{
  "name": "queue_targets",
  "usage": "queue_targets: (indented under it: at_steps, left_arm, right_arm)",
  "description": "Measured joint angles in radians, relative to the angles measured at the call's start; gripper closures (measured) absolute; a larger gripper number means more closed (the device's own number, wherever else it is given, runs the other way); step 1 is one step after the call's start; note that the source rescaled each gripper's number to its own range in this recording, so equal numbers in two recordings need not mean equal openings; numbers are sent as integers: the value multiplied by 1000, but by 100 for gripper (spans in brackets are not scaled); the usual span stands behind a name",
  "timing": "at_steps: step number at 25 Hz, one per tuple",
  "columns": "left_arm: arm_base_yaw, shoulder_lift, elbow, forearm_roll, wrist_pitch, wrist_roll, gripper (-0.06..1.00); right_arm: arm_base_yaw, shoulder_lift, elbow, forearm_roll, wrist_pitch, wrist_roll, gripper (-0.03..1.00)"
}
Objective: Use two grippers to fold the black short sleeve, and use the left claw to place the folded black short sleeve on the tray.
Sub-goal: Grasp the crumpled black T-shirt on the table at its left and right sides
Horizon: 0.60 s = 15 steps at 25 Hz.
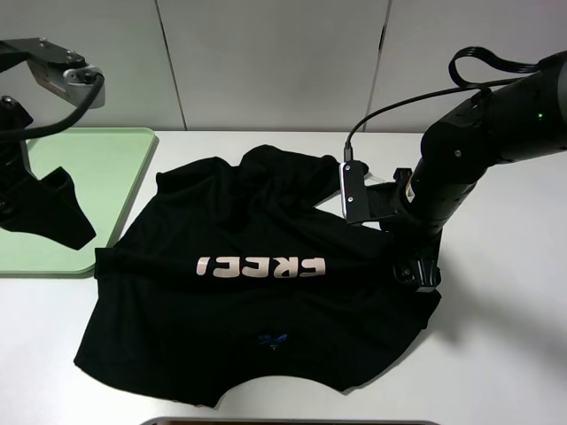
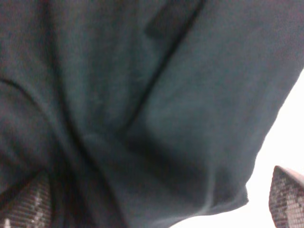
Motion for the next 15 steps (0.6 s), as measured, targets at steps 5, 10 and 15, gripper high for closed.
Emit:
queue_targets:
  at_steps: [5,10,15]
  left_arm:
    - [0,0,0,0,0,1,-1]
    - [0,0,0,0,-13,1,-1]
    - [0,0,0,0,-25,1,-1]
  right_arm:
    - [0,0,0,-58,-31,17,-3]
    - [0,0,0,-112,-1,22,-3]
    - [0,2,0,-122,0,24,-3]
